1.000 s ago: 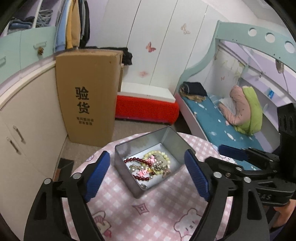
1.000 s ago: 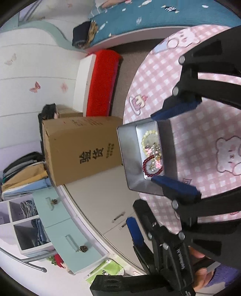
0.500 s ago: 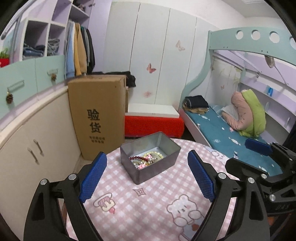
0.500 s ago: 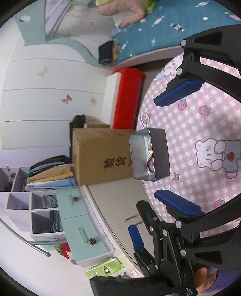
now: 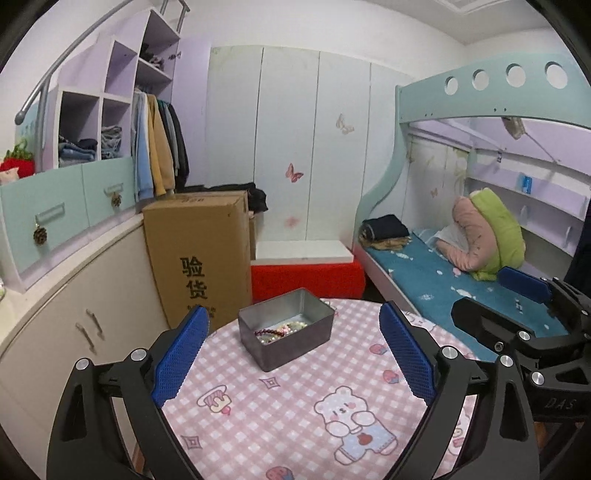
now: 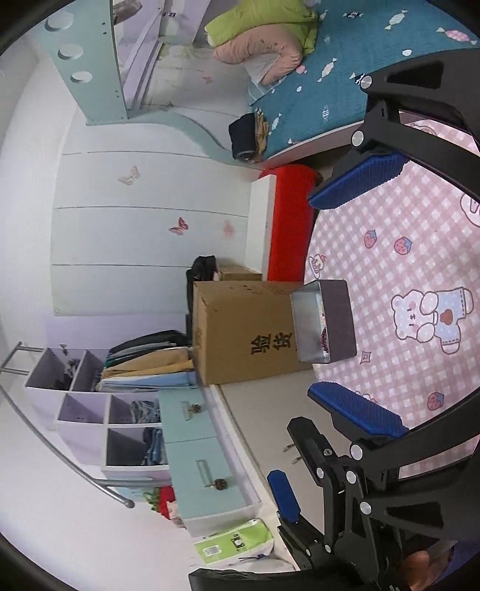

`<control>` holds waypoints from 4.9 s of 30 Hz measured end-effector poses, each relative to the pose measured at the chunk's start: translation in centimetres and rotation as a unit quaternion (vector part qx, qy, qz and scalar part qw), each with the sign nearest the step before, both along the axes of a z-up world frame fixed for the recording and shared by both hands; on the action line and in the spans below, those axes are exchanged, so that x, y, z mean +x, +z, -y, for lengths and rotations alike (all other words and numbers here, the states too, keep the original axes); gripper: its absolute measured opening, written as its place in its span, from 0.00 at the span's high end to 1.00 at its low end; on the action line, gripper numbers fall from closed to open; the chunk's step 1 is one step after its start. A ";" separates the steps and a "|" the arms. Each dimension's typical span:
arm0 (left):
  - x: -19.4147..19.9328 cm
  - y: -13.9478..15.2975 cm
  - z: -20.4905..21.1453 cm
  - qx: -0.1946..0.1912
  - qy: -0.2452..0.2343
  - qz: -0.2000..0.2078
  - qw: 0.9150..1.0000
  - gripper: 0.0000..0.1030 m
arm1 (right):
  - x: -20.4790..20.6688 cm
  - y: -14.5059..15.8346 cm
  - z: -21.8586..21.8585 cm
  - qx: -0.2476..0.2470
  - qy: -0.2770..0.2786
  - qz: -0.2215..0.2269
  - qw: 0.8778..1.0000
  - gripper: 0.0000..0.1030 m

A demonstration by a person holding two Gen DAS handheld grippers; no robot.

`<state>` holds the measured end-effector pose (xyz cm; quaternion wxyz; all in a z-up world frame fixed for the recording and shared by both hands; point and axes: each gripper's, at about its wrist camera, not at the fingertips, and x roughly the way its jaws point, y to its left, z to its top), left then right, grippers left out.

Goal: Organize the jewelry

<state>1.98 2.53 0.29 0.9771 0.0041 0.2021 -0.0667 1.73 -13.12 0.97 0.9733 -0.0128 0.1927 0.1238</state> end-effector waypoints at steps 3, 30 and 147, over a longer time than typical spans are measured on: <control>-1.3 0.8 0.3 0.005 0.001 0.018 1.000 0.11 | -1.3 0.6 0.4 0.001 -0.006 0.016 1.000 0.10; -5.9 3.5 1.6 0.016 0.014 0.114 0.993 0.10 | -5.1 2.2 1.9 -0.002 -0.035 0.067 0.997 0.08; -4.7 2.2 1.6 0.028 0.023 0.100 0.994 0.10 | -3.6 0.8 1.1 0.018 -0.026 0.026 0.999 0.08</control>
